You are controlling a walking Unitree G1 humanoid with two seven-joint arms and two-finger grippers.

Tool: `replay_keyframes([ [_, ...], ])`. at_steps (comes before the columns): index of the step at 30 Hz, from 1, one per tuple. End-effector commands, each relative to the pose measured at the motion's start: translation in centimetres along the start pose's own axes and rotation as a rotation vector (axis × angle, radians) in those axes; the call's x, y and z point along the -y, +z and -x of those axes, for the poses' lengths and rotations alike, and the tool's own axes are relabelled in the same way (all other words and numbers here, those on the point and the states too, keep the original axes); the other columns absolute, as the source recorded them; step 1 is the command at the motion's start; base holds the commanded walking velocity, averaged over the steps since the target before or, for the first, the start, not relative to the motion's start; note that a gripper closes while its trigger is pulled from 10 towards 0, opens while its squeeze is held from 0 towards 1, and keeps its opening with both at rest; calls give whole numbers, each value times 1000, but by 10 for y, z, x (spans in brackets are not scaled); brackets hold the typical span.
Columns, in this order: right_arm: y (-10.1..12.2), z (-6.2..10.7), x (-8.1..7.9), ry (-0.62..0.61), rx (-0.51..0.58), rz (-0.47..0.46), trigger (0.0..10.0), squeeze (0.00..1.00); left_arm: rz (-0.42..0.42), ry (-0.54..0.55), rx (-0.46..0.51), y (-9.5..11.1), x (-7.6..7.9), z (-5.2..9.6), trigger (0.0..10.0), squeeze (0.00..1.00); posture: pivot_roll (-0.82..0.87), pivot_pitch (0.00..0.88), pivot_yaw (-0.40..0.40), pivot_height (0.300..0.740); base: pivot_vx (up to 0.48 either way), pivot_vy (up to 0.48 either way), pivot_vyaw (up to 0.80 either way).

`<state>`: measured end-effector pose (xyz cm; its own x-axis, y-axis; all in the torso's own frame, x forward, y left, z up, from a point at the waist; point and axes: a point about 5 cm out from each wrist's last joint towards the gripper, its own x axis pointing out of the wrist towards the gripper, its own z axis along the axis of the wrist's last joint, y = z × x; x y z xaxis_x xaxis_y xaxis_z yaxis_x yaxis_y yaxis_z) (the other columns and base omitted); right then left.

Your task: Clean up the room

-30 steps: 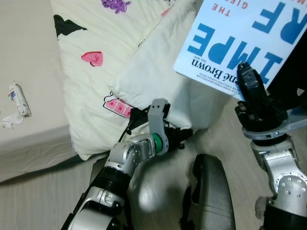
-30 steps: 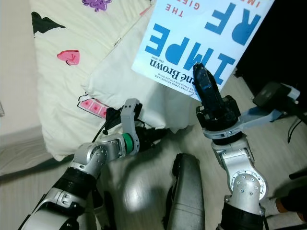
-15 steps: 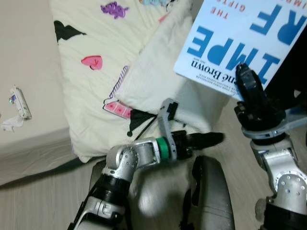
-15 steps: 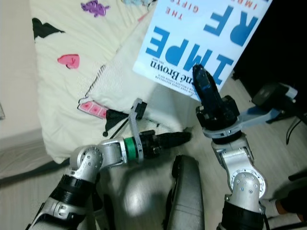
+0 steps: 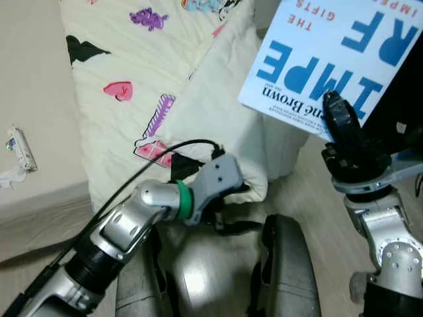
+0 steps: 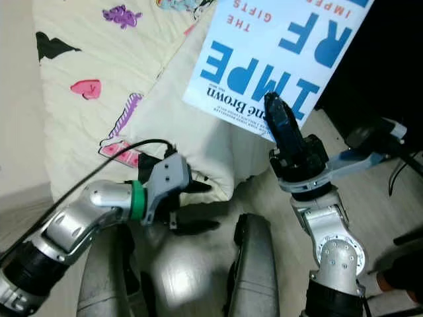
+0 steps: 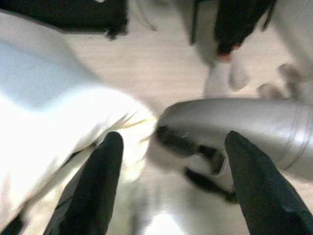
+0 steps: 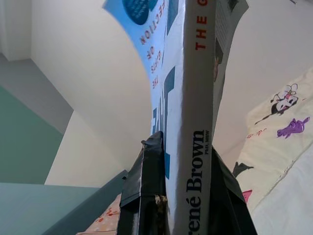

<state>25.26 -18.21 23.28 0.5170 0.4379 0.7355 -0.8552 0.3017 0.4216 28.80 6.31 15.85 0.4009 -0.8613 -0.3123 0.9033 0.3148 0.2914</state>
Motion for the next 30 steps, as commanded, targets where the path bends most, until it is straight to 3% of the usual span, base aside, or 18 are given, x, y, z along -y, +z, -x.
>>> replay_keyframes([
  [1, 1, -2, -5, 31, 13, 12, 0, 0, -9, 64, -25, -7, -4, -1, 10000, 0, 12, 178, 82, 522, 0, 0, 0],
  [2, -1, -4, -5, 35, 6, 9, 0, 0, 28, 292, -52, -11, -27, 0, 10000, 0, 12, 180, 79, 522, 0, 0, 0],
  [3, -1, -4, -5, 35, 6, 9, 0, 0, 28, 292, -52, -11, -27, 0, 10000, 0, 12, 180, 79, 522, 0, 0, 0],
  [4, -3, -5, -5, 40, -4, 7, 0, 0, 53, 503, -77, -13, -48, 3, 10000, 0, 7, 185, 76, 522, 0, 0, 0],
  [6, -3, -5, -5, 40, -4, 7, 0, 0, 53, 503, -77, -13, -48, 3, 10000, 0, 7, 185, 76, 522, 0, 0, 0],
  [7, -4, -6, -6, 46, -13, 5, 0, 0, 52, 667, -94, -13, -65, 13, 10000, 0, 7, 191, 74, 522, 0, 0, 0],
  [8, -4, -6, -6, 46, -13, 5, 0, 0, 52, 667, -94, -13, -65, 13, 10000, 0, 7, 191, 74, 522, 0, 0, 0],
  [9, -4, -6, -9, 53, -19, 1, 0, 0, 7, 808, -103, -11, -80, 34, 10000, 0, 17, 195, 69, 522, 0, 0, 0],
  [10, -4, -6, -9, 53, -19, 1, 0, 0, 7, 808, -103, -11, -80, 34, 10000, 0, 17, 195, 69, 522, 0, 0, 0],
  [11, -4, -6, -10, 58, -23, -6, 0, 0, -8, 909, -91, -9, -87, 51, 10000, 0, 33, 199, 61, 522, 0, 0, 0],
  [13, -4, -6, -10, 61, -25, -11, 0, 0, -22, 960, -72, -7, -90, 62, 10000, 0, 33, 199, 61, 522, 0, 0, 0],
  [17, -4, -7, -10, 63, -28, -14, 0, 0, -21, 981, -52, -6, -88, 62, 10000, 0, 35, 198, 57, 522, 0, 0, 0],
  [20, -3, -14, -9, 80, -24, -15, 0, 0, -62, 925, -142, -9, -70, 4, 10000, 0, 16, 194, 52, 522, 0, 0, 0],
  [21, -3, -14, -9, 80, -24, -15, 0, 0, -62, 925, -142, -9, -70, 4, 10000, 0, 16, 194, 52, 522, 0, 0, 0],
  [23, -2, -14, -11, 83, -23, -13, 0, 0, -51, 853, -192, -15, -60, -24, 10000, 0, 16, 194, 52, 522, 0, 0, 0],
  [26, -2, -13, -11, 80, -23, -9, 0, 0, -17, 815, -174, -14, -53, -36, 10000, 0, -4, 191, 61, 522, 0, 0, 0],
  [28, 0, -11, -12, 74, -19, -2, 0, 0, 162, 654, -44, 2, -32, -64, 10000, 0, -10, 191, 65, 522, 0, 0, 0],
  [30, 0, -11, -12, 72, -16, 0, 0, 0, 240, 580, 14, 12, -22, -74, 10000, 0, -13, 189, 70, 522, 0, 0, 0],
])
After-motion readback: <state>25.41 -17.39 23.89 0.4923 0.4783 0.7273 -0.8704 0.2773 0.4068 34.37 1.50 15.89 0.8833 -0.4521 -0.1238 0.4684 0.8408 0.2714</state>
